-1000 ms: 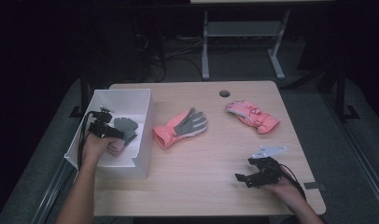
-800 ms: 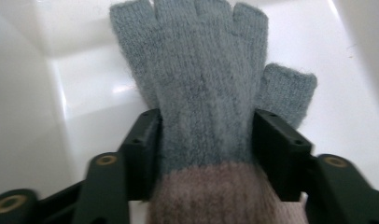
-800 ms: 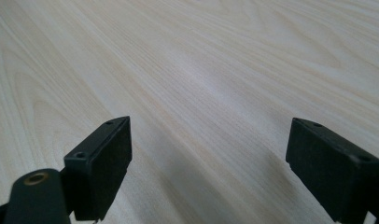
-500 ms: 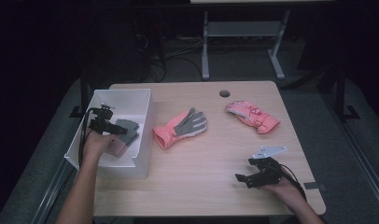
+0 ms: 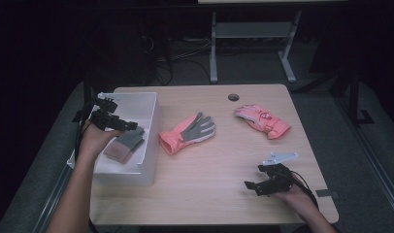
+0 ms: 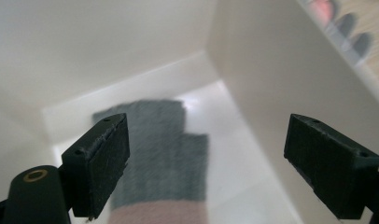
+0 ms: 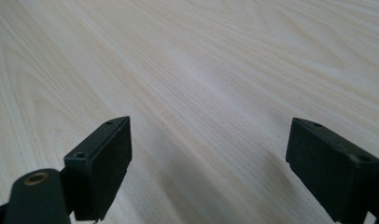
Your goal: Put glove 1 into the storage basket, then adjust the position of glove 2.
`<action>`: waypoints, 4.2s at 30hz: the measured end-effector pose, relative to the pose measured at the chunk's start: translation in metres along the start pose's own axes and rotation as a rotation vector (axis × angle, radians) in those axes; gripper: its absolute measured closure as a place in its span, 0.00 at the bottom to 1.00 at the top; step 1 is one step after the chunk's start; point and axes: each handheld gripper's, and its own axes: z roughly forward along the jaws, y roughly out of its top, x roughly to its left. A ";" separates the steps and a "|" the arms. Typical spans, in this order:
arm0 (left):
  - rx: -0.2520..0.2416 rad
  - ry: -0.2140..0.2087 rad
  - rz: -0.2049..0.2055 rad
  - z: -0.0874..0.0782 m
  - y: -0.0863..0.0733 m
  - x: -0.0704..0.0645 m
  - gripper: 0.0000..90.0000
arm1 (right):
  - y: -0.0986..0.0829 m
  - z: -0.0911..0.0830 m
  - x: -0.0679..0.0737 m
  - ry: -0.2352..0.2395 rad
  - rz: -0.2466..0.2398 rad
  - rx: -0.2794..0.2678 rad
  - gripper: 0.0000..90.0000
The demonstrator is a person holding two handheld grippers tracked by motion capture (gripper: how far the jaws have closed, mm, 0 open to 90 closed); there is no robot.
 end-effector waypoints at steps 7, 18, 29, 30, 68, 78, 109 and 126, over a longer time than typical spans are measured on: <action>-0.022 -0.059 0.061 -0.004 0.018 -0.028 0.15 | 0.000 0.000 0.000 0.003 -0.003 -0.003 0.16; -0.073 -0.138 0.132 0.003 0.044 -0.078 0.18 | 0.001 -0.001 0.000 0.007 -0.012 -0.008 0.16; -0.080 -0.205 0.171 0.024 0.060 -0.121 0.43 | 0.001 -0.002 0.001 0.013 -0.013 -0.010 0.16; -0.079 -0.210 0.173 0.026 0.062 -0.124 0.46 | 0.001 -0.002 0.001 0.012 -0.014 -0.009 0.16; 0.034 -0.045 0.110 0.155 0.037 -0.134 1.00 | 0.001 -0.003 0.001 0.027 -0.021 -0.014 0.16; 0.072 -0.173 0.131 0.159 0.032 -0.145 1.00 | 0.000 -0.003 0.001 0.026 -0.019 -0.013 0.16; 0.140 -0.467 0.316 0.151 0.009 -0.244 1.00 | 0.000 -0.004 0.003 0.026 -0.023 -0.012 0.16; 0.133 -0.306 0.233 0.141 0.014 -0.177 1.00 | -0.003 -0.008 0.002 0.016 -0.016 -0.020 0.16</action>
